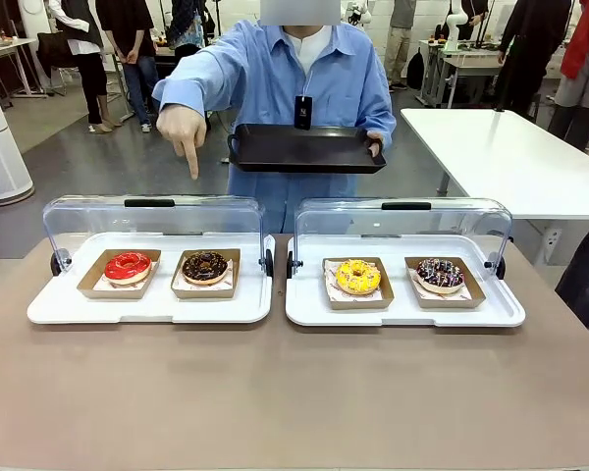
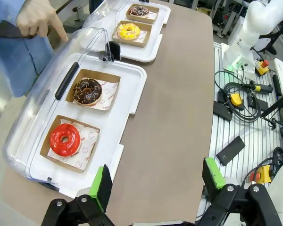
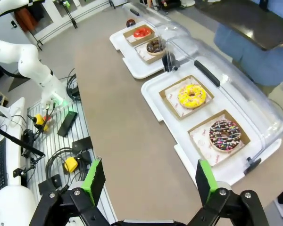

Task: Provide the desired donut to the person.
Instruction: Pick up and lift the Paper togo box containing the Donut pointed at by the person.

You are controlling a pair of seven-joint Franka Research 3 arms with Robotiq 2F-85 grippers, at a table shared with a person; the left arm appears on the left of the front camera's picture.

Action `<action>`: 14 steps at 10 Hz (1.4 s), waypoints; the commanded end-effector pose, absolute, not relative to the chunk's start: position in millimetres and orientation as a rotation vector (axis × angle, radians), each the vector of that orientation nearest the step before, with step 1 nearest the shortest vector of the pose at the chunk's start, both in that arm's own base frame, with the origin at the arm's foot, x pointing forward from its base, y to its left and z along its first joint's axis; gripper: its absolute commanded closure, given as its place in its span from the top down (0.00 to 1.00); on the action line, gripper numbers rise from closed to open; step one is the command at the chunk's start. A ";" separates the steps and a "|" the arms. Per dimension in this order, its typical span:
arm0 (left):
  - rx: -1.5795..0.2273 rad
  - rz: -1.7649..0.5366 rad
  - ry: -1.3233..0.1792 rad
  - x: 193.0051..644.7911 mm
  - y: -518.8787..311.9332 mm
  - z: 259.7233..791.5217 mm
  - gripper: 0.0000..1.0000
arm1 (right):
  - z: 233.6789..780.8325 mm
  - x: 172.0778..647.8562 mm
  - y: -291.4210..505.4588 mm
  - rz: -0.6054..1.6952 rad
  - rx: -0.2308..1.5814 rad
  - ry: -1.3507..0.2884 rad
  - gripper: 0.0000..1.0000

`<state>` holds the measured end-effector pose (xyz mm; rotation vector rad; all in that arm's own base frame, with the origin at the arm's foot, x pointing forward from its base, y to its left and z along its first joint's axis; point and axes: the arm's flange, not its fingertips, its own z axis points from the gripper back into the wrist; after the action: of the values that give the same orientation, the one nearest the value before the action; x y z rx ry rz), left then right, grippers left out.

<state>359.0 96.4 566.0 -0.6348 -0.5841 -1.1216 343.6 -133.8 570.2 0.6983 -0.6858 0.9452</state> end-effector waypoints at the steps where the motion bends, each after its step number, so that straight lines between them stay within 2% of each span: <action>1: -0.634 -1.122 -0.584 358.9 96.4 566.1 1.00 | 570.7 343.4 -133.5 0.947 0.698 -0.686 1.00; 11: -0.635 -1.122 -0.584 359.0 96.4 566.0 1.00 | 570.7 343.4 -133.5 0.947 0.698 -0.686 1.00; 12: -0.657 -1.140 -0.574 361.3 95.5 569.7 1.00 | 570.7 343.4 -133.5 0.947 0.698 -0.686 1.00; 14: -0.592 -1.195 -0.511 372.0 74.7 582.2 1.00 | 570.7 343.4 -133.5 0.947 0.698 -0.686 1.00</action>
<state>363.4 84.1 572.5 -0.6280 -0.5625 -1.1605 343.7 -134.1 569.9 0.6981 -0.6851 0.9439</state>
